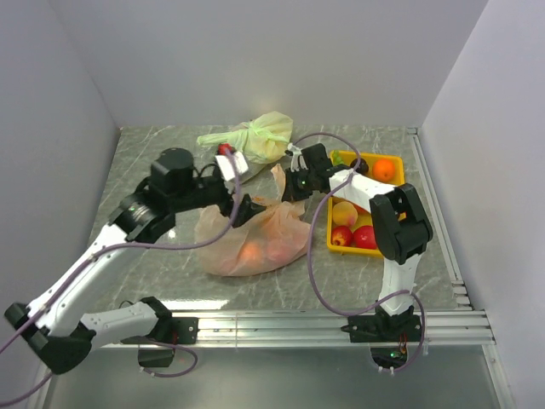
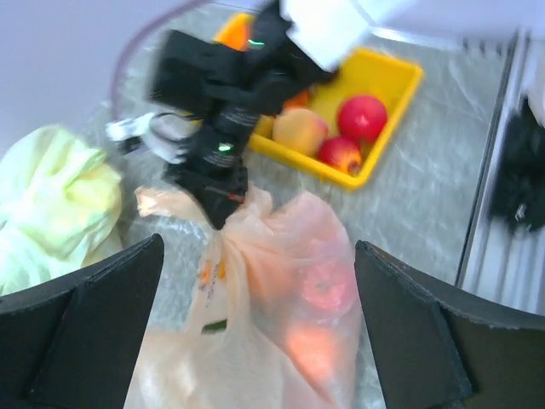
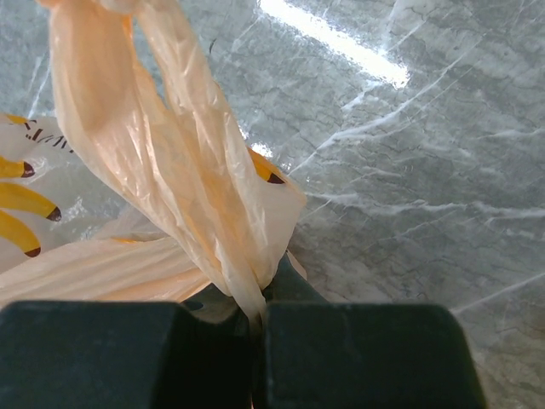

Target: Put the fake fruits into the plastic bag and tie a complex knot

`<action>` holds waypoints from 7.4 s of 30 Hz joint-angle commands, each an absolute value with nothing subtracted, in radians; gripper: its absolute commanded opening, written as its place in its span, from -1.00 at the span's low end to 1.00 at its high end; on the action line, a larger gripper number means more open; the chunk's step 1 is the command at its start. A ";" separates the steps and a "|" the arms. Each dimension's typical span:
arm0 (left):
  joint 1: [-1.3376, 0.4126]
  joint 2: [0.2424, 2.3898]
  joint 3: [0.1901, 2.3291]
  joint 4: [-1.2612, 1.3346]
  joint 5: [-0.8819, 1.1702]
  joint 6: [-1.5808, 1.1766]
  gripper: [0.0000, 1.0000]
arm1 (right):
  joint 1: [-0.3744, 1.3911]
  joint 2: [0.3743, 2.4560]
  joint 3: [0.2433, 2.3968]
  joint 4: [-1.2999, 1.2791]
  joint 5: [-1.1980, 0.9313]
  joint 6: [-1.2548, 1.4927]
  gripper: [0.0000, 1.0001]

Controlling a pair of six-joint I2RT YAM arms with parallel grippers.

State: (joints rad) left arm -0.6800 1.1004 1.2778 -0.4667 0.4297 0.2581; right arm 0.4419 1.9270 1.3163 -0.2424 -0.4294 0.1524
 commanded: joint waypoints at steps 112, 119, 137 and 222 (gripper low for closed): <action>-0.296 1.184 1.003 -0.055 0.724 -0.482 -0.99 | 0.914 1.818 0.881 1.016 -0.430 0.590 0.97; -0.291 1.177 0.988 -0.060 0.701 -0.445 -0.99 | 0.911 1.865 0.862 0.859 -0.435 0.571 0.62; -0.203 1.075 1.048 -0.213 0.584 -0.206 0.09 | 0.897 1.856 0.861 0.795 -0.499 0.422 -1.00; -0.155 1.177 0.842 -0.276 0.956 0.285 -0.99 | 0.274 1.828 1.232 -0.062 -0.939 0.322 0.78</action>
State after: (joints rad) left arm -0.1478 1.1702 0.7959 -0.2749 0.9195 0.2508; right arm 0.2516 1.8130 1.1858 -0.1452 -0.8658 0.2707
